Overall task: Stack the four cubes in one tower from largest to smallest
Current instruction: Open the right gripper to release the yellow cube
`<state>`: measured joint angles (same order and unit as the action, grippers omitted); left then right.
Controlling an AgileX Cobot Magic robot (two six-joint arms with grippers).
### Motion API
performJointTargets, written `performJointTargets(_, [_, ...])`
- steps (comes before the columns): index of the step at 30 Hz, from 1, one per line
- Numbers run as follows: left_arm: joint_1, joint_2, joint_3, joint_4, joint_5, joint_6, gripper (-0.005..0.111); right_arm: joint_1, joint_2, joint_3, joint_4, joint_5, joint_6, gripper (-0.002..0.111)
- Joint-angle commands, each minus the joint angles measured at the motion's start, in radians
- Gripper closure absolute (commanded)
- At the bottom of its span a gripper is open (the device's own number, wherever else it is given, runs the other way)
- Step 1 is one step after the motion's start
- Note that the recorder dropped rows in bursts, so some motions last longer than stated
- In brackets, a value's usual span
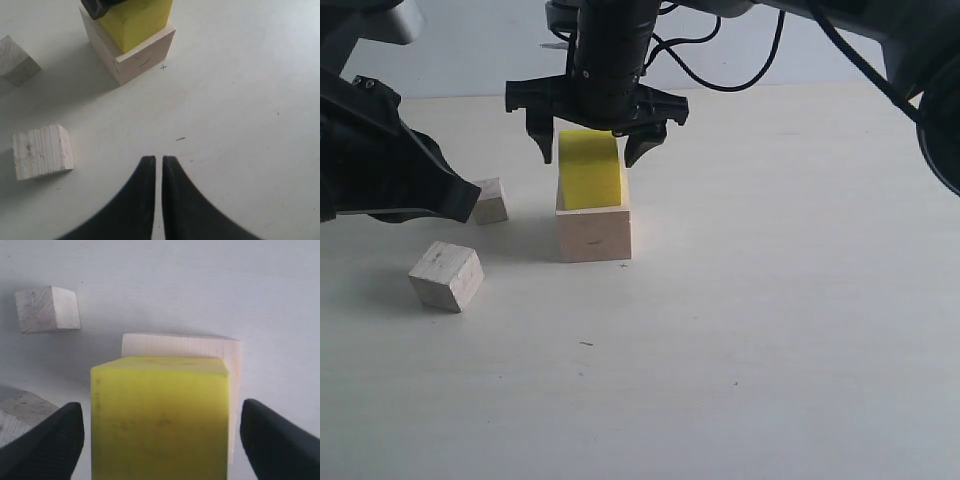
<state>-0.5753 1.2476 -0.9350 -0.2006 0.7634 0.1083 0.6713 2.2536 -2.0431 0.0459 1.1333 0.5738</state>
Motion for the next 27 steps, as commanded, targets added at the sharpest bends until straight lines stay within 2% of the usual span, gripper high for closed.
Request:
performJointTargets(1, [-0.003,-0.008,0.003,0.008,-0.003,-0.008,0.099,0.002,-0.007,-0.011,-0.002,-0.004,0.013,0.027])
performJointTargets(4, [-0.003,-0.008,0.003,0.008,-0.003,-0.008,0.099,0.002,-0.007,-0.011,0.0,-0.01,0.06,0.027])
performJointTargets(27, [-0.003,-0.008,0.003,0.012,-0.001,-0.008,0.099,0.002,-0.007,-0.011,0.046,0.023,0.064,0.027])
